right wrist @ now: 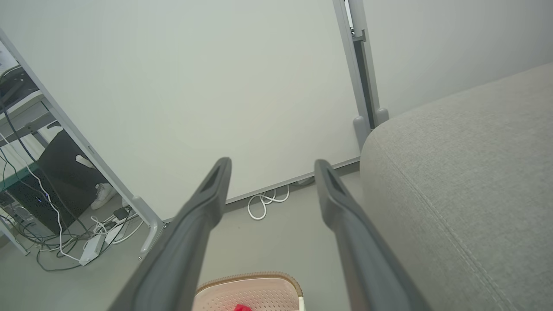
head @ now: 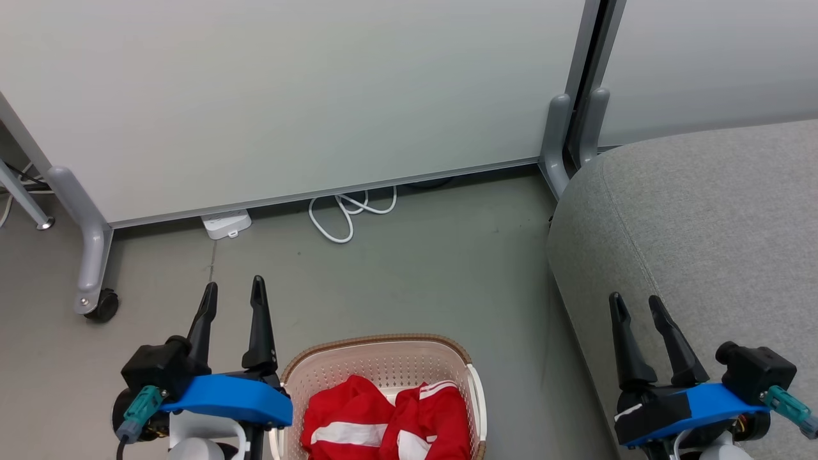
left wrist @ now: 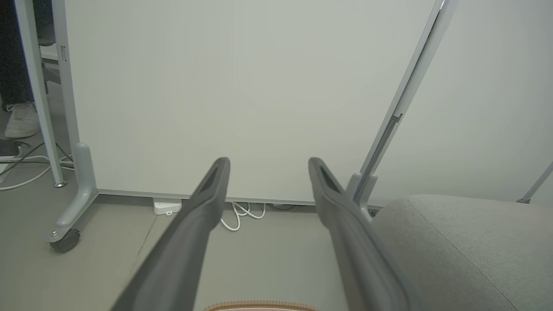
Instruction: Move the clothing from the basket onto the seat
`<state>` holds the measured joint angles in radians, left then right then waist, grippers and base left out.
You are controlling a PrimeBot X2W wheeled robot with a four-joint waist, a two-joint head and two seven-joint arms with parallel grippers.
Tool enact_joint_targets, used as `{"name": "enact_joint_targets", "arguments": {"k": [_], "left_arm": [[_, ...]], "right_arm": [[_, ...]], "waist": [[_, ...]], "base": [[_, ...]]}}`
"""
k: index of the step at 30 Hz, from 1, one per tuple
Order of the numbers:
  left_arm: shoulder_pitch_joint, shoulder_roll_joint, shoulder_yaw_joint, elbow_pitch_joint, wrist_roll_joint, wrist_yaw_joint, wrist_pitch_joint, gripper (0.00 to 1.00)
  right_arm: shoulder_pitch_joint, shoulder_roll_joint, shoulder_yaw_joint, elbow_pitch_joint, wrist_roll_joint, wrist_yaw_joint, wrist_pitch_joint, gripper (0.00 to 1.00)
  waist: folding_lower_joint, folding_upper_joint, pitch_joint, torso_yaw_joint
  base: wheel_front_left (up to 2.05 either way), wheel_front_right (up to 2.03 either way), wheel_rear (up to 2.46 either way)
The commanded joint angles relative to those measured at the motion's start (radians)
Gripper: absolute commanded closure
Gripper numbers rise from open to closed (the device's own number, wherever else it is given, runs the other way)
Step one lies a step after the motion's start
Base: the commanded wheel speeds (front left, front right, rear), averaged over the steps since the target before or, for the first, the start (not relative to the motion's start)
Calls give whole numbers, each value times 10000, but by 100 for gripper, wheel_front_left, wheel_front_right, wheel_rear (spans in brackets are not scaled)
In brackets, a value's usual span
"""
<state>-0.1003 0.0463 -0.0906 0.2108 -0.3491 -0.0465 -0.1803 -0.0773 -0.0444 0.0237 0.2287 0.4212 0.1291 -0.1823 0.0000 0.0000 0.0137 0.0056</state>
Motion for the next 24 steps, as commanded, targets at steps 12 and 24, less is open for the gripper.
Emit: {"name": "enact_joint_targets", "arguments": {"k": [12,24], "left_arm": [[-261,53,-180,190,1152,-145,-352,0],[-290,50,-266,493,1862,-322,-593,0]], "right_arm": [[-156,-80,151,11,-1214,21,-334,0],[-163,-84,262,83,-2115,23,-581,0]], "waist": [[0,0,18,18],[0,0,27,45]], "base": [[0,0,0],[0,0,0]]}}
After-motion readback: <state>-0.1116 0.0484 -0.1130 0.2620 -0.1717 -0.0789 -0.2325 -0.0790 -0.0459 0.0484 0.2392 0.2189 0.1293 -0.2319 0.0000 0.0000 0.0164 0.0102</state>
